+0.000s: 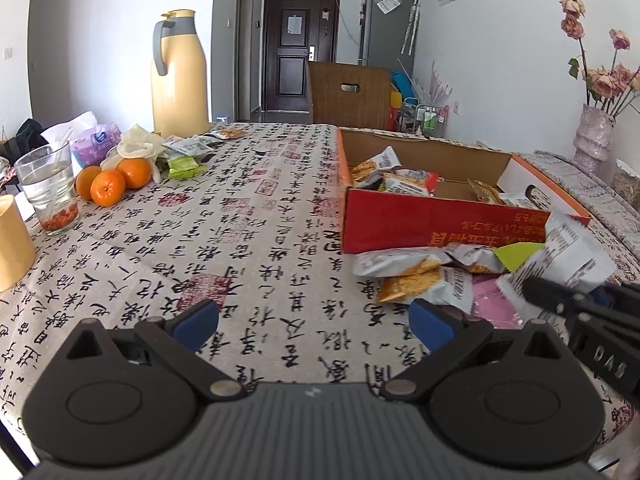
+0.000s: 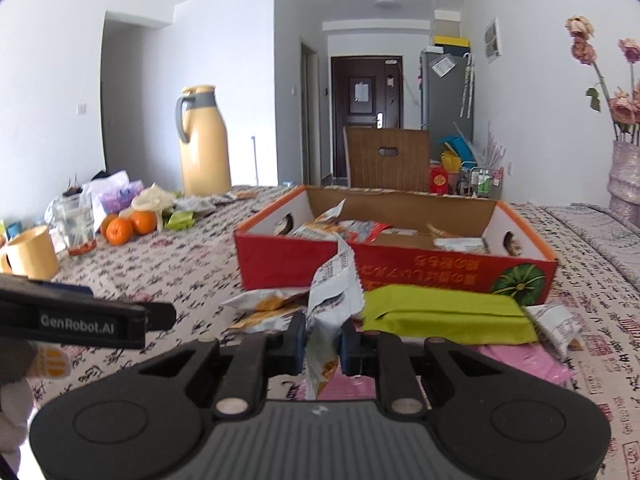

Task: Organize snacks
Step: 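Grasp the green snack bar packet with the left gripper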

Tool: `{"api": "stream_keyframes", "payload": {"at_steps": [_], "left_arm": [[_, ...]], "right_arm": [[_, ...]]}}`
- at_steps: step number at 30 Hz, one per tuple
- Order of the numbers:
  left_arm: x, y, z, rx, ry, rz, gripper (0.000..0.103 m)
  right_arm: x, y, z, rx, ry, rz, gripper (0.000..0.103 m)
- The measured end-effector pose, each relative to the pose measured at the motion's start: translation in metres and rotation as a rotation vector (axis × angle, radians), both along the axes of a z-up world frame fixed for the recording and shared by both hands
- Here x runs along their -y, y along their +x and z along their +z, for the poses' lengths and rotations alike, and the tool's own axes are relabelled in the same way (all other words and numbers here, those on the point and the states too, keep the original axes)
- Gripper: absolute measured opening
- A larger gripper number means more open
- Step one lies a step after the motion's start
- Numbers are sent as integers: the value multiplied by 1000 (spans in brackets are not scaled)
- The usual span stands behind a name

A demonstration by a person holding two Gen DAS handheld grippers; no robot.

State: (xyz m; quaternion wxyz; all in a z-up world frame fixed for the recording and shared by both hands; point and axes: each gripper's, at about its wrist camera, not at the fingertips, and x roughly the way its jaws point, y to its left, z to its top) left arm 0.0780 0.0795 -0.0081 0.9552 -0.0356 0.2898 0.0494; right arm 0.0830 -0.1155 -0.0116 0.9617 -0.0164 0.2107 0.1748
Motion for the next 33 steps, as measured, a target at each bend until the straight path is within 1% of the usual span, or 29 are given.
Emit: {"api": "stream_keyframes", "payload": {"at_steps": [4,13,18,21,24,28,33], "left_arm": [[14,0,1,-4,12,-24,103],[46,-3,1,-17,36,-86,103],[61,-8,0,-20,33,-138,103],[72,-11,-2,-21,45,-176,103],[83,-12,-7,-37,65,-215,103],[96,-11,-15,-63,73,-259,103],[108,-5,-24,-91,82,-291,103]], "right_arm": [[17,-2,3,12,26,-28,16],[52,-6,-2,8,67,-85,16],[67,-8,-6,4,84,-109,16],[77,-11,-8,0,96,-121,16],[84,-12,-10,-3,105,-128,16],[92,-15,-13,-9,113,-136,16],[101,-18,-15,-13,123,-153,16]]}}
